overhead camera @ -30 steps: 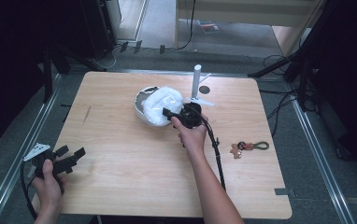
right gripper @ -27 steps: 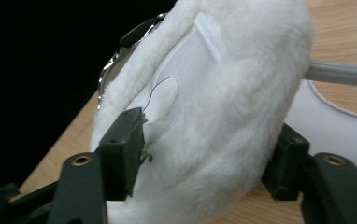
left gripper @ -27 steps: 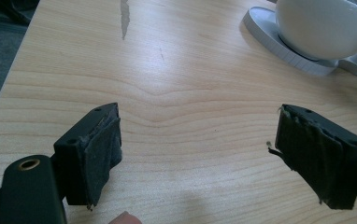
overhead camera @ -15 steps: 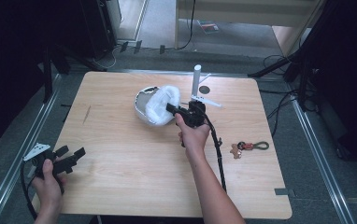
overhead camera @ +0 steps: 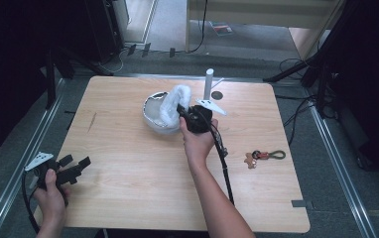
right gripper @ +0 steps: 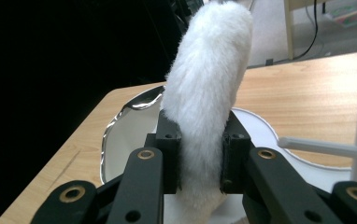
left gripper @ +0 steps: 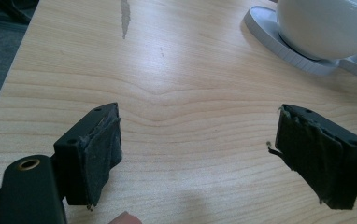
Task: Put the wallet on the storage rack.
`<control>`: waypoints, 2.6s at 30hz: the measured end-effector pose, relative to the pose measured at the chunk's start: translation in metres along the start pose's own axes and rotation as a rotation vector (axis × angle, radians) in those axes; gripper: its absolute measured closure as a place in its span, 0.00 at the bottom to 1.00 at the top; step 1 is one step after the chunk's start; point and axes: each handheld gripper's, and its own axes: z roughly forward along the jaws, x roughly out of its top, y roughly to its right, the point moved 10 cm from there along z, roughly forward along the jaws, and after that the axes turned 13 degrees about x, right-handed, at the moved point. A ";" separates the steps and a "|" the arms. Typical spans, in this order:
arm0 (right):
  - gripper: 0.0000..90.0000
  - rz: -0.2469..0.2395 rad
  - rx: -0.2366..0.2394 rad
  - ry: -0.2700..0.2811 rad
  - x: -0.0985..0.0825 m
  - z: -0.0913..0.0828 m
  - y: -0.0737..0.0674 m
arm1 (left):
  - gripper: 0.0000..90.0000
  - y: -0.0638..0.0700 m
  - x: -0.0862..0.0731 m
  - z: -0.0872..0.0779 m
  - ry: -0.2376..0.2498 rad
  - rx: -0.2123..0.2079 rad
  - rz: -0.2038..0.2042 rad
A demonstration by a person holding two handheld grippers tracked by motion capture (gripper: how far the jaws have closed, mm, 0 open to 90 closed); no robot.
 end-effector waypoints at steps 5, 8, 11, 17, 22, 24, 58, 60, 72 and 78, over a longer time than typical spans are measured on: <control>0.83 -0.041 -0.035 0.013 -0.003 0.011 -0.008 | 0.17 0.000 0.000 0.000 -0.001 0.000 0.000; 0.83 -0.073 -0.062 0.011 -0.007 0.017 -0.011 | 0.17 0.000 0.000 0.000 0.000 -0.001 -0.002; 0.83 -0.100 -0.062 -0.010 -0.013 0.023 -0.014 | 0.17 0.000 0.000 0.000 0.000 -0.001 -0.002; 0.82 -0.120 -0.058 -0.047 -0.019 0.024 -0.010 | 0.17 0.000 0.000 0.000 -0.001 -0.002 -0.003; 0.82 -0.167 -0.066 -0.065 -0.022 0.024 -0.009 | 0.17 0.000 0.000 0.001 -0.003 0.001 -0.002; 0.82 -0.194 -0.072 -0.073 -0.024 0.025 -0.010 | 0.17 0.000 0.000 0.000 -0.005 0.002 0.000; 0.84 -0.242 0.015 -0.156 -0.038 0.032 -0.029 | 0.17 0.000 -0.001 0.001 -0.012 0.001 -0.001; 0.85 -0.253 0.006 -0.233 -0.052 0.039 -0.026 | 0.17 0.000 -0.001 0.001 -0.012 0.001 -0.002; 0.57 -0.146 0.060 -0.201 -0.053 0.040 -0.028 | 0.17 0.000 -0.001 0.001 -0.013 -0.003 -0.005; 0.71 -0.134 0.079 -0.027 -0.014 0.022 -0.035 | 0.17 0.000 -0.001 0.001 -0.012 0.000 -0.003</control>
